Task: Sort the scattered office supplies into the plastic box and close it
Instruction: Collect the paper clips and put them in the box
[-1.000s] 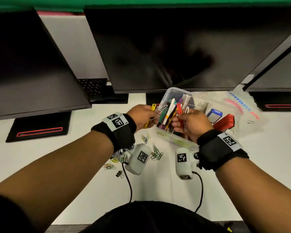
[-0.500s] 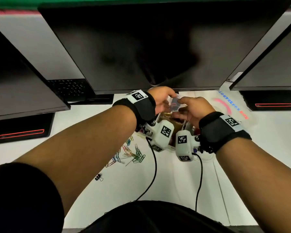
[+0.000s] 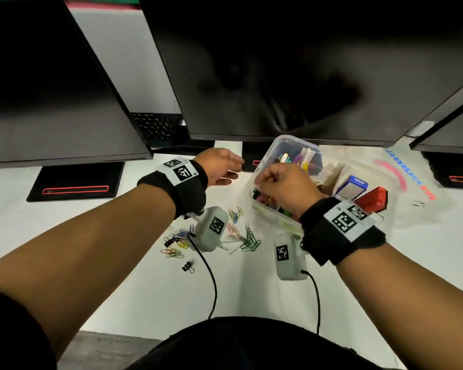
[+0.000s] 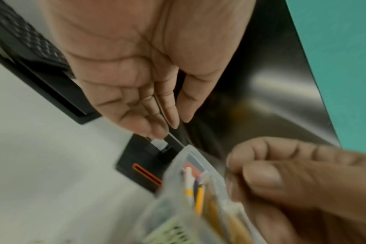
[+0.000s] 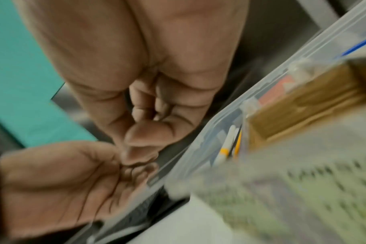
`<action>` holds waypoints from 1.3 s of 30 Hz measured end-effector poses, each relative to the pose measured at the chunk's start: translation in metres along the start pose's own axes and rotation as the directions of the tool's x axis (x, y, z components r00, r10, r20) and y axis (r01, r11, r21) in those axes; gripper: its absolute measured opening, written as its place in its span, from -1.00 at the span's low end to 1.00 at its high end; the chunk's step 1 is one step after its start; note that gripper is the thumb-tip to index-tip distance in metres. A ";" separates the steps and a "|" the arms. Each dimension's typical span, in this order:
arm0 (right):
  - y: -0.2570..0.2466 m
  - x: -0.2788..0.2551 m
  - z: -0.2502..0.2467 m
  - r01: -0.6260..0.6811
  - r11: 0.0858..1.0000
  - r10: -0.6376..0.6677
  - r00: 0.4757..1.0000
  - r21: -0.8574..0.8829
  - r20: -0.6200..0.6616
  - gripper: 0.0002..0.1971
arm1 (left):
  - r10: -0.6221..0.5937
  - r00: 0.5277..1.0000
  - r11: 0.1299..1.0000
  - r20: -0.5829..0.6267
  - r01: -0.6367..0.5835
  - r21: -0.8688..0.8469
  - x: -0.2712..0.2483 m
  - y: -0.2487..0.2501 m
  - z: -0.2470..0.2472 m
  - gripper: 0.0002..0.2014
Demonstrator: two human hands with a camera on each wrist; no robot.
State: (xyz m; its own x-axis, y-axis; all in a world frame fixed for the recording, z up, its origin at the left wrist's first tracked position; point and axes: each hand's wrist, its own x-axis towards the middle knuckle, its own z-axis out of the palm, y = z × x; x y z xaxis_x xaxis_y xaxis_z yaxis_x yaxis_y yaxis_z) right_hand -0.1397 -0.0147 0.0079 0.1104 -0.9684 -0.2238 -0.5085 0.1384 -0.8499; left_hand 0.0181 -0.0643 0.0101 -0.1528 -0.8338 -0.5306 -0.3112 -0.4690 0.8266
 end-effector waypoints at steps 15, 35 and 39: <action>0.092 -0.012 0.112 0.215 0.670 0.089 0.927 -0.711 0.364 -0.69 | -0.168 0.965 0.420 -0.204 0.257 0.870 -0.020 -0.164 -0.093 -0.27; 0.101 -0.024 0.090 -0.149 0.843 0.146 0.988 -0.517 -0.046 -0.81 | 0.095 0.995 0.725 -0.020 -0.056 0.687 -0.020 -0.167 -0.026 -0.58; 0.094 -0.024 0.097 -0.070 0.823 0.105 0.994 -0.563 0.030 -0.67 | 0.066 0.998 0.656 0.018 -0.057 0.753 -0.030 -0.163 -0.038 -0.37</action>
State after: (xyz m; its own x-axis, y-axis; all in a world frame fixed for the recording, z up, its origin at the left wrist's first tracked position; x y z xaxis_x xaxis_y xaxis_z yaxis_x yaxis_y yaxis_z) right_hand -0.1072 0.0416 -0.1127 0.0822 -0.9417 -0.3263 -0.9073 0.0647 -0.4154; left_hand 0.1093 0.0265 -0.1018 -0.1900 -0.8575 -0.4780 -0.9016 -0.0404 0.4308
